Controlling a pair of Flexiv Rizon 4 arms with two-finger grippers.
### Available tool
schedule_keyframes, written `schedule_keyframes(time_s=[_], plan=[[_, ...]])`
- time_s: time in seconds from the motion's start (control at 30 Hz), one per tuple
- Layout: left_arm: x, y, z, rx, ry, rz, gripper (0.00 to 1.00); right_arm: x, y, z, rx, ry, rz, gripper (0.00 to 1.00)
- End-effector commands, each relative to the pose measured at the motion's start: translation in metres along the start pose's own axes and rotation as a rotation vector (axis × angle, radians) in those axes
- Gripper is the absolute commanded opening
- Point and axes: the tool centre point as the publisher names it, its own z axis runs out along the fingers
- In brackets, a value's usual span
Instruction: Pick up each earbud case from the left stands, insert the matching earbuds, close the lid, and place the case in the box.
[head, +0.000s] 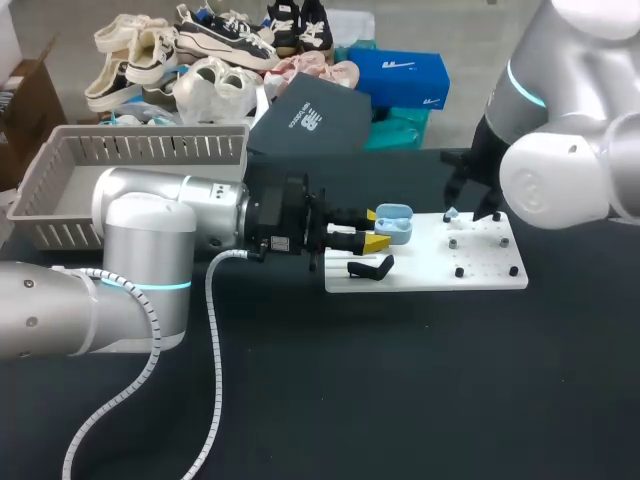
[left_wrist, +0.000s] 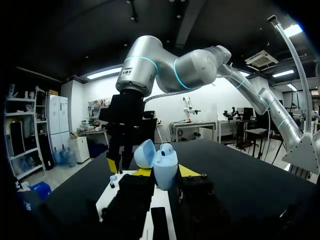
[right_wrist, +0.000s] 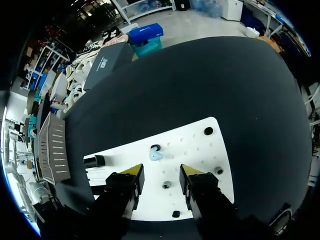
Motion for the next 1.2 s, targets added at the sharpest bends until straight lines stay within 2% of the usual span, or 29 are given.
schedule_keyframes(time_s=[0.03, 0.37, 0.53, 0.67, 1.2], plan=[[0.001, 0.0, 0.0, -0.002, -0.001, 0.001, 0.0, -0.005, 0.003, 0.005, 0.004, 0.016, 0.002, 0.43], [0.001, 0.0, 0.0, -0.002, -0.001, 0.001, 0.0, -0.008, 0.007, 0.014, -0.004, 0.036, -0.004, 0.4], [0.001, 0.0, 0.0, -0.002, -0.001, 0.001, 0.0, -0.008, 0.008, 0.017, -0.01, 0.041, -0.003, 0.38], [0.001, 0.0, 0.0, -0.002, -0.001, 0.001, 0.0, -0.009, 0.009, 0.017, -0.015, 0.045, 0.003, 0.33], [0.001, 0.0, 0.0, -0.002, -0.001, 0.001, 0.0, -0.008, 0.009, 0.022, -0.018, 0.063, 0.01, 0.27]])
